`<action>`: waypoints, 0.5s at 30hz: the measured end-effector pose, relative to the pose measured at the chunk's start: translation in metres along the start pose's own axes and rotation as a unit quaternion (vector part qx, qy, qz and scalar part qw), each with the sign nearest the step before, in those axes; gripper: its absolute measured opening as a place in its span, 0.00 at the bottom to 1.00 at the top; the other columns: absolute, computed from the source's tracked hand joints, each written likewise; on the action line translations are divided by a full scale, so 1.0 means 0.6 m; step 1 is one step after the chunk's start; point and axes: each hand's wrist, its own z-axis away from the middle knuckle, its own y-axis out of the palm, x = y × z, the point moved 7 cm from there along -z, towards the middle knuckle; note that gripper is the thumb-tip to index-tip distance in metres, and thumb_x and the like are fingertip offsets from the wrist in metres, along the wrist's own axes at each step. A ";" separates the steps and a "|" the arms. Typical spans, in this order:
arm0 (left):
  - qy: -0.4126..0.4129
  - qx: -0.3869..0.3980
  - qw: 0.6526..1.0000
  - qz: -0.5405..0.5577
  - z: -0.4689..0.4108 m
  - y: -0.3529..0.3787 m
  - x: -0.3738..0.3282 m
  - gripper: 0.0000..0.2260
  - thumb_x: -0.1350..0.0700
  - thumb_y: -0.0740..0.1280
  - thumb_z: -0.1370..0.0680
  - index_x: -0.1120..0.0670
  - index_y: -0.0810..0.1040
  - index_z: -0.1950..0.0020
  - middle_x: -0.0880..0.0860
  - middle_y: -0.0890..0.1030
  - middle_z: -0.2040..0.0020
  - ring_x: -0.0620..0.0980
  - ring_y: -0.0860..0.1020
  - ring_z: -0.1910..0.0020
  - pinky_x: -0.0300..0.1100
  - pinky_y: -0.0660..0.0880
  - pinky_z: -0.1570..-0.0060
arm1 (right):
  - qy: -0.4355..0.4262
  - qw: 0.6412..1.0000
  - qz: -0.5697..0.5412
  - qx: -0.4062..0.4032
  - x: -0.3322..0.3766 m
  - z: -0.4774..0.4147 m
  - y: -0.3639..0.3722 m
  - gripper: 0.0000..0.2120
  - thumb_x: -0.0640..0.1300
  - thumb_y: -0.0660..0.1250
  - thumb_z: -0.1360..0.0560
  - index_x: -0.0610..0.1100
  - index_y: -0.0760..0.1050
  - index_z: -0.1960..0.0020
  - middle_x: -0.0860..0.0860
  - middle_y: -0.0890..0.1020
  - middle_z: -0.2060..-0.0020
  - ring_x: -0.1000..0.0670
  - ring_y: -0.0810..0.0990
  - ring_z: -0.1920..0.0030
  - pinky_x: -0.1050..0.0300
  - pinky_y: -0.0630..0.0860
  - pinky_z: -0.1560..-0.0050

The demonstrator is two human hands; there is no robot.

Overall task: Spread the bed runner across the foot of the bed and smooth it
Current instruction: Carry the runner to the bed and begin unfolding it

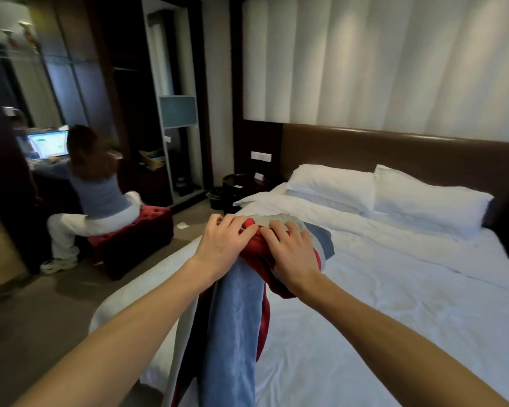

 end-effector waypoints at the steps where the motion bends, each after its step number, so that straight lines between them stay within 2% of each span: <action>1: 0.007 -0.003 1.000 0.008 -0.014 0.015 0.001 0.12 0.62 0.60 0.26 0.54 0.80 0.47 0.55 0.81 0.50 0.55 0.79 0.55 0.49 0.73 0.59 | 0.014 1.000 0.005 0.003 -0.014 -0.006 0.009 0.34 0.48 0.76 0.36 0.49 0.66 0.35 0.47 0.74 0.41 0.42 0.73 0.44 0.43 0.73 0.45; 3: 0.021 0.000 1.000 0.023 -0.040 0.049 -0.003 0.12 0.62 0.61 0.26 0.54 0.80 0.47 0.55 0.82 0.49 0.55 0.80 0.55 0.49 0.73 0.60 | 0.035 0.999 0.019 0.010 -0.043 -0.016 0.027 0.33 0.49 0.76 0.35 0.48 0.66 0.34 0.46 0.74 0.40 0.41 0.72 0.43 0.42 0.72 0.43; 8: 0.055 0.012 0.996 0.065 -0.103 0.140 -0.027 0.13 0.63 0.71 0.31 0.54 0.81 0.48 0.56 0.82 0.50 0.56 0.80 0.55 0.49 0.74 0.59 | 0.075 0.996 0.051 0.020 -0.123 -0.028 0.080 0.32 0.49 0.74 0.34 0.48 0.67 0.33 0.46 0.74 0.39 0.41 0.72 0.42 0.41 0.70 0.41; 15: 0.104 0.015 0.990 0.094 -0.207 0.274 -0.066 0.12 0.62 0.72 0.31 0.54 0.82 0.48 0.56 0.82 0.51 0.56 0.80 0.57 0.49 0.76 0.61 | 0.146 0.984 0.086 0.047 -0.252 -0.053 0.156 0.31 0.47 0.73 0.33 0.47 0.66 0.33 0.46 0.74 0.40 0.40 0.72 0.43 0.41 0.70 0.41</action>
